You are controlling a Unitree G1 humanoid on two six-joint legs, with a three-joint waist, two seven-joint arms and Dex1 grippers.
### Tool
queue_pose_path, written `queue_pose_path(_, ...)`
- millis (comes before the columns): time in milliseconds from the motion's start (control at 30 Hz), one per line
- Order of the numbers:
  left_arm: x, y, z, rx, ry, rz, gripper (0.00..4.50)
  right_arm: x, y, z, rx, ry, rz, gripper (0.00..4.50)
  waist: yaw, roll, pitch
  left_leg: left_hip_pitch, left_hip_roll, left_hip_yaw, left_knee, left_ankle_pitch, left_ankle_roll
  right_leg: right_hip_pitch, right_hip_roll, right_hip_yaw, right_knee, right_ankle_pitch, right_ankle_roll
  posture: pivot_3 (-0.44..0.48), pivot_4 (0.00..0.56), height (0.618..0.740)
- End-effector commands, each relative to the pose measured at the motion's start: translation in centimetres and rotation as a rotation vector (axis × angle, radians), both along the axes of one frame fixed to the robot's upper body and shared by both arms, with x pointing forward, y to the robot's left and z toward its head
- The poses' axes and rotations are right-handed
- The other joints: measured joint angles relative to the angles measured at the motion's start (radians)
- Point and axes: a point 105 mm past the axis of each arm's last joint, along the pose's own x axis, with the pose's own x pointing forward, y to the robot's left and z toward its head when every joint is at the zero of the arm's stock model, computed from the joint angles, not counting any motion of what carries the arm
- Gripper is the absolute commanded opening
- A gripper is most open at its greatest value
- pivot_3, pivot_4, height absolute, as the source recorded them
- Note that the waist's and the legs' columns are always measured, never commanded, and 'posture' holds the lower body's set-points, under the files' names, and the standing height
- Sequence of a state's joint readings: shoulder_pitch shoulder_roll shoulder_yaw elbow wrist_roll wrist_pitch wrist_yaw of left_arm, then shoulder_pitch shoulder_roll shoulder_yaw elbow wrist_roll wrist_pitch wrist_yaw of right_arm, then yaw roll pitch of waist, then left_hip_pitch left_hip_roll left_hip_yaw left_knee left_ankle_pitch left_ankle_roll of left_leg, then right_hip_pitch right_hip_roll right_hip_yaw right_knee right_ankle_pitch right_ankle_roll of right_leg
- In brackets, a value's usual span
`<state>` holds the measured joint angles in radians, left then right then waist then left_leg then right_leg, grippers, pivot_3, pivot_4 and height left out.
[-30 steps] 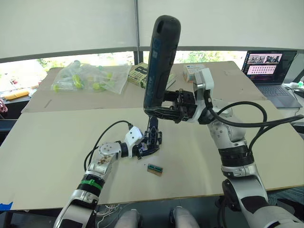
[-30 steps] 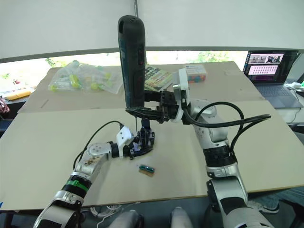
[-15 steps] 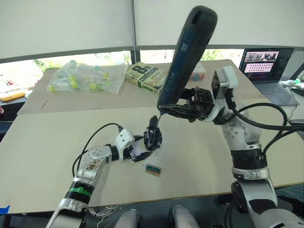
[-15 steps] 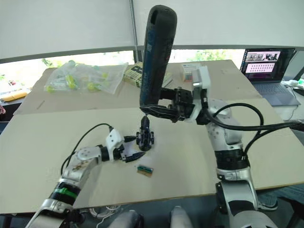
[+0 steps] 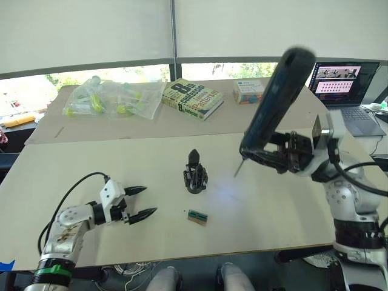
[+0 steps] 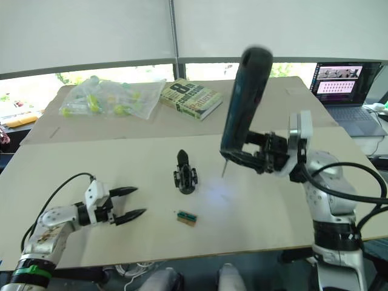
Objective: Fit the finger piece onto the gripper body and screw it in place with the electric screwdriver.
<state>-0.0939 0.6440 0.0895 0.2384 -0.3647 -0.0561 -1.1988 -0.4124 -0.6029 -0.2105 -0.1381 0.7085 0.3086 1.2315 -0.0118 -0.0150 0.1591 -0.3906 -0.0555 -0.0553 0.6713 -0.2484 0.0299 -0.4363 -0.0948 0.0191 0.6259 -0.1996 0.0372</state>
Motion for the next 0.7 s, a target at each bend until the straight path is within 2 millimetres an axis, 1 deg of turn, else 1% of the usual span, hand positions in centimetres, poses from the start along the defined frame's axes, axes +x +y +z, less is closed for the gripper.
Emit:
queue_pose_path(33,-1.0,2.0,1.1,0.025,-0.048,-0.014,4.49,-1.2,-2.2,1.2,-0.033,-0.112,-0.063,1.96,0.001,0.001,0.001,0.0,0.0,0.0,0.0,0.0,0.0,0.0,0.0,0.0,0.0,0.0,0.0,0.0,0.15,0.74)
queue_pose_path(100,-1.3,3.3,1.6,0.049,-0.075,-0.007,4.49,-1.4,-3.3,0.7,-0.04,-0.102,-0.107,1.96,0.002,0.001,0.002,0.0,0.0,0.0,0.0,0.0,0.0,-0.001,-0.001,0.0,0.0,0.0,0.0,0.0,0.15,0.74)
queue_pose_path(167,-1.7,4.4,1.8,0.071,-0.076,-0.009,4.49,-1.7,-3.8,0.3,-0.058,-0.104,-0.131,1.96,0.001,0.001,0.002,0.0,0.001,0.001,0.0,0.0,0.0,0.0,0.0,0.0,0.0,0.0,0.0,0.0,0.15,0.74)
queue_pose_path(267,-2.2,4.4,2.0,0.055,-0.038,-0.05,4.49,-1.9,-3.7,0.2,-0.049,-0.112,-0.139,1.96,-0.001,0.001,0.002,0.0,0.002,0.001,-0.001,0.0,0.0,0.0,0.001,-0.001,0.0,0.0,0.0,0.0,0.15,0.74)
queue_pose_path(367,-2.2,2.9,2.6,0.028,-0.049,-0.115,4.49,-2.3,-2.7,0.7,-0.024,-0.133,-0.111,1.96,0.0,0.001,0.003,0.0,0.002,0.001,-0.001,0.0,0.0,0.0,0.001,0.0,0.0,0.0,0.0,0.0,0.15,0.74)
queue_pose_path(533,-1.9,-1.3,3.5,0.022,-0.104,-0.27,4.49,-4.2,0.5,1.9,0.035,-0.153,0.028,1.96,0.005,0.0,0.004,0.0,0.002,0.001,-0.001,0.0,0.0,0.0,0.001,0.0,0.0,0.0,0.0,0.0,0.15,0.74)
queue_pose_path(600,-1.9,-2.8,3.3,0.04,-0.096,-0.324,4.49,-5.0,1.9,2.0,0.059,-0.144,0.097,1.96,0.006,0.0,0.004,0.0,0.002,0.001,0.0,0.0,0.0,0.0,0.001,0.0,0.0,0.0,0.0,0.0,0.15,0.74)
queue_pose_path(700,-1.8,-4.4,2.6,0.06,-0.082,-0.381,4.49,-6.1,3.9,1.9,0.082,-0.123,0.189,1.96,0.005,0.0,0.004,0.0,0.002,0.001,0.0,0.0,0.0,0.0,0.001,0.0,0.0,0.0,0.0,0.0,0.15,0.74)
